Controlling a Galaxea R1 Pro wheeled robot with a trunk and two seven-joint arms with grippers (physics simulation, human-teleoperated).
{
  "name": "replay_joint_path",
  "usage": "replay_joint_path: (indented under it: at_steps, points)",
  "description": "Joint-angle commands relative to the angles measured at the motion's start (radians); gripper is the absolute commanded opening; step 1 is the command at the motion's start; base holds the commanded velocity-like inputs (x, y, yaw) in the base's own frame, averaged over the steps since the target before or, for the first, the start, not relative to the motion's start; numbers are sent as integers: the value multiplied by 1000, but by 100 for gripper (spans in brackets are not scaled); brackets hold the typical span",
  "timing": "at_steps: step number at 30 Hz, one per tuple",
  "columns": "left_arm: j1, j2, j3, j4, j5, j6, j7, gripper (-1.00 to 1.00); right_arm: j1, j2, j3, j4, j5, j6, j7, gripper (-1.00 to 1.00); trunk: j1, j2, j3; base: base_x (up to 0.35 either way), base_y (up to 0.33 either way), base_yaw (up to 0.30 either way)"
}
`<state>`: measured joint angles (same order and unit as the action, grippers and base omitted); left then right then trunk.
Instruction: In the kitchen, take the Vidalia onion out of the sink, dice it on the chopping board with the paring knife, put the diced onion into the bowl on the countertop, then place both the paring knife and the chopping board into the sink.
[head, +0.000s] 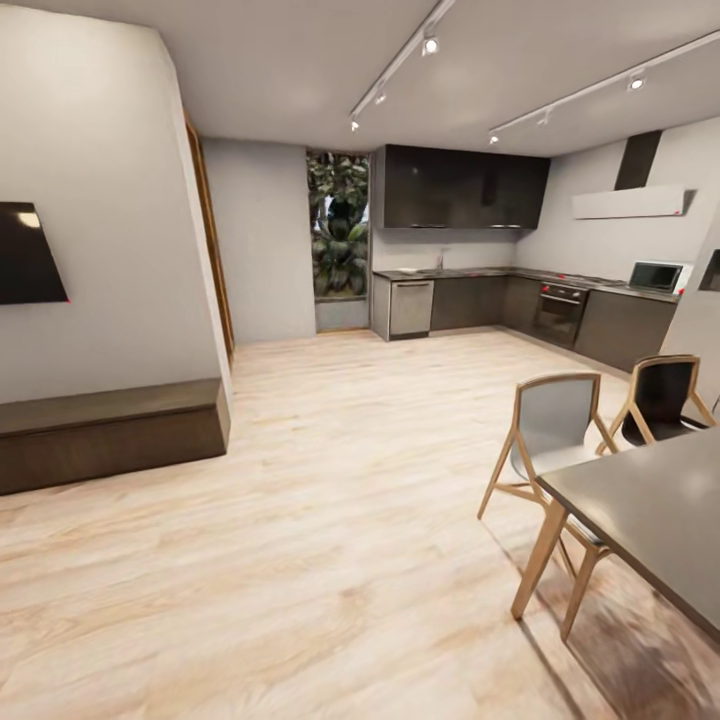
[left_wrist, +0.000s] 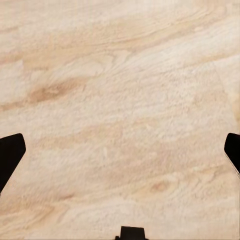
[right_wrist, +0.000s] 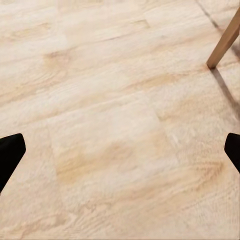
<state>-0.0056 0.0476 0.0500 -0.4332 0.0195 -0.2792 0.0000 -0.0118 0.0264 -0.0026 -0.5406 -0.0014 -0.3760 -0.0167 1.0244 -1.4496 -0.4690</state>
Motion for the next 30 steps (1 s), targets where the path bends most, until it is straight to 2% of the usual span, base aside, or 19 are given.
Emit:
replay_joint_path:
  at_steps: [1, 30]
  points:
    - [-1, 0, 1, 1, 2, -3, 0, 100, -1, 0, 0, 1, 0, -3, -2, 100, 1, 0, -1, 345, 0, 0]
    - [-1, 0, -1, 2, 2, -3, 0, 100, -1, 0, 0, 0, 0, -4, -2, 100, 1, 0, -1, 345, 0, 0]
